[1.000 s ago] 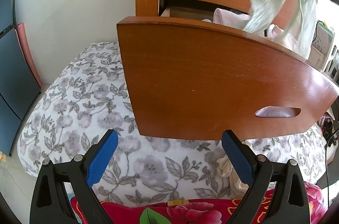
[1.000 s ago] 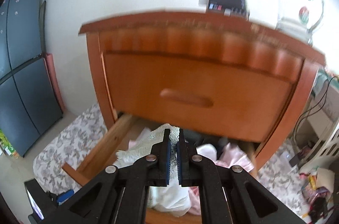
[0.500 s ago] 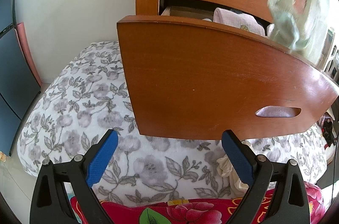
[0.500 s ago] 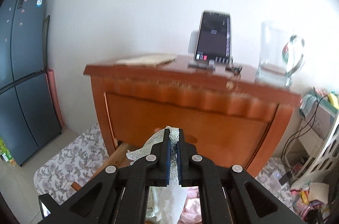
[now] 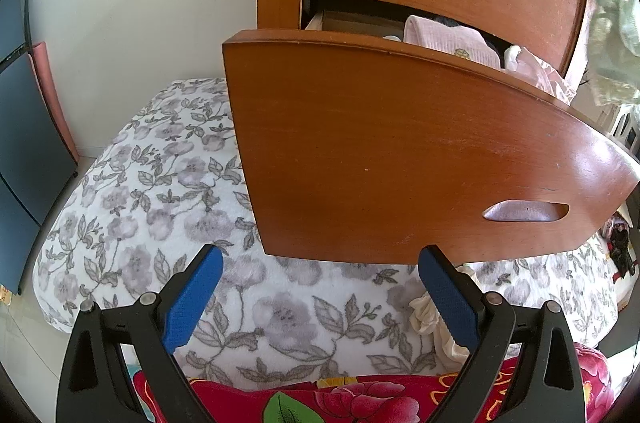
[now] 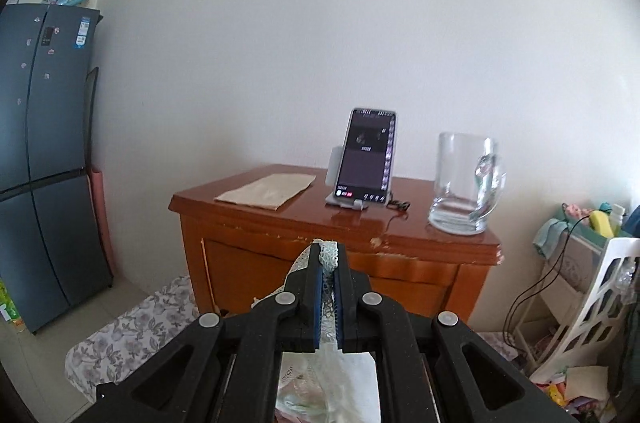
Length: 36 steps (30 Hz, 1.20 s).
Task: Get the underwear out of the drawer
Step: 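Lift the green lace cloth up out of the drawer with the right gripper, then lower the green lace cloth onto the bedspread and open the right gripper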
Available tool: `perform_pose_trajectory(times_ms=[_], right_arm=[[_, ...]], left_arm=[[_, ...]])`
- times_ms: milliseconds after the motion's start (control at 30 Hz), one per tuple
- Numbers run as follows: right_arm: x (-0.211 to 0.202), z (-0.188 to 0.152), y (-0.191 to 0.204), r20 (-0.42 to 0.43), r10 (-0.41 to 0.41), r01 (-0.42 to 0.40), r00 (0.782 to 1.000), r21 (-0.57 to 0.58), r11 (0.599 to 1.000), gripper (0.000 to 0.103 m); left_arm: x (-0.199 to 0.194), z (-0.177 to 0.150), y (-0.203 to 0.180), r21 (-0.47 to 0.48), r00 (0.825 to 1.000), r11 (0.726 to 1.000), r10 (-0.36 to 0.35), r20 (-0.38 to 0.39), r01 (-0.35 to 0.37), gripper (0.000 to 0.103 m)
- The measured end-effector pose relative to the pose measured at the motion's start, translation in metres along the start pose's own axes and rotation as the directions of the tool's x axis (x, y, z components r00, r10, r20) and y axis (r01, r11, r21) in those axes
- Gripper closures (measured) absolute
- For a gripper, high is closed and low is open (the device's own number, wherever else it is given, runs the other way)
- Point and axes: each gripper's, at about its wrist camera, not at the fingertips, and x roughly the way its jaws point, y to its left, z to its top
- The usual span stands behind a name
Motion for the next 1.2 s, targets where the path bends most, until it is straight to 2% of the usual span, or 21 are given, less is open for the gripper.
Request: perform_pose_trajectory(times_ms=[367,567,733,967,1200], right_arm=[[-0.052,-0.004,0.003,0.034,0.002,-0.002,0.999,-0.009,1.000,0.098],[-0.067,-0.020,0.006,-0.013,0.027,-0.027,1.000,-0.001,1.000,0.098],[-0.065,-0.044,0.011,-0.092,0.059,-0.058,0.994,0.006,0.998,0.098],[-0.045,-0.088,0.016,-0.238,0.106,-0.096,0.966,0.053,0.994,0.098],[-0.009,-0.143,0.022,-0.400,0.137,-0.114,0.906,0.081,0.990,0.098]], left_arm=[[-0.002,-0.001,-0.002,0.013,1.000,1.000,0.018,0.005,-0.019,0.005],[-0.004,-0.001,-0.004,0.019,0.999,0.999,0.031,0.011,-0.031,0.005],[-0.004,-0.001,-0.007,0.029,0.999,0.999,0.040,0.012,-0.040,0.005],[-0.005,-0.001,-0.007,0.032,0.999,0.998,0.045,0.014,-0.046,0.005],[-0.004,-0.001,-0.007,0.032,0.999,0.998,0.044,0.008,-0.044,0.005]])
